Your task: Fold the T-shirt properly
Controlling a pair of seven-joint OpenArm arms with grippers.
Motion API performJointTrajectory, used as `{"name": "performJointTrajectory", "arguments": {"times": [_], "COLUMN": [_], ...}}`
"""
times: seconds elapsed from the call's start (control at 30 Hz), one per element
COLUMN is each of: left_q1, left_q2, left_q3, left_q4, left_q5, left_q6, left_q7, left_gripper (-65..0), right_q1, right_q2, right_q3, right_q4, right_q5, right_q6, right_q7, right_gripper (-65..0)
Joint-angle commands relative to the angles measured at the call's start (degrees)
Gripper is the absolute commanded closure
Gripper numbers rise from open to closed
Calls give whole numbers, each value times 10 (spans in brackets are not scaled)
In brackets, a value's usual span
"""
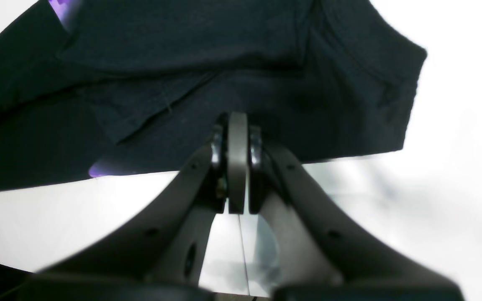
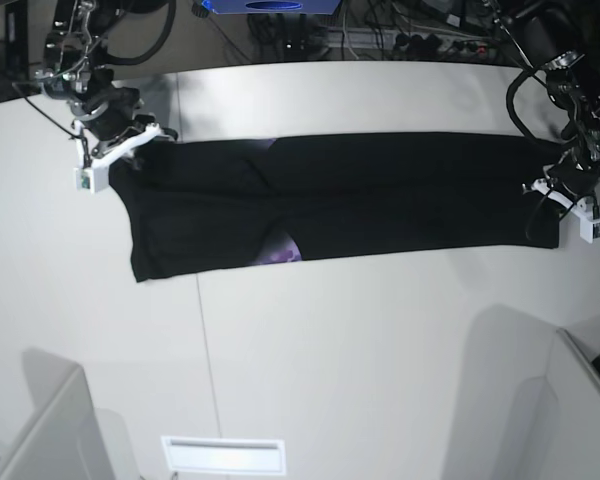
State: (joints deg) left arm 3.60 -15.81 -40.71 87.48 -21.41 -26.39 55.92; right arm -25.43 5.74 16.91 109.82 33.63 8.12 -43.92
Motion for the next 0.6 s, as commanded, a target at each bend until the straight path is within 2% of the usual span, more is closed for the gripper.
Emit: {"name": "performJointTrajectory", "arguments": {"times": [0.0,0.2,0.37,0.47,0.57], "left_q1": [4,49,58,59,61], "left_q2": [-10,18,40,62,69], "left_q3": [-1,0,37,49,84], "left_q4": [30,135,181,202,216], "left_q5": [-4,-4,-4,-4,-4], "left_q6": [-1,0,0,0,2], "left_q7": [-11,-6,43,48,48], "left_gripper": [0,0,0,0,0], "right_q1": [3,4,8,11,12], "right_q2": [4,4,4,-10,-12], "right_q3": [4,4,4,5,5], "right_q4": [12,12,12,12,12], "right_q5": [8,8,8,8,8], "right_q6": [5,5,5,5,5], "right_q7": [11,11,11,8,7], "right_gripper": [0,0,0,0,0]}}
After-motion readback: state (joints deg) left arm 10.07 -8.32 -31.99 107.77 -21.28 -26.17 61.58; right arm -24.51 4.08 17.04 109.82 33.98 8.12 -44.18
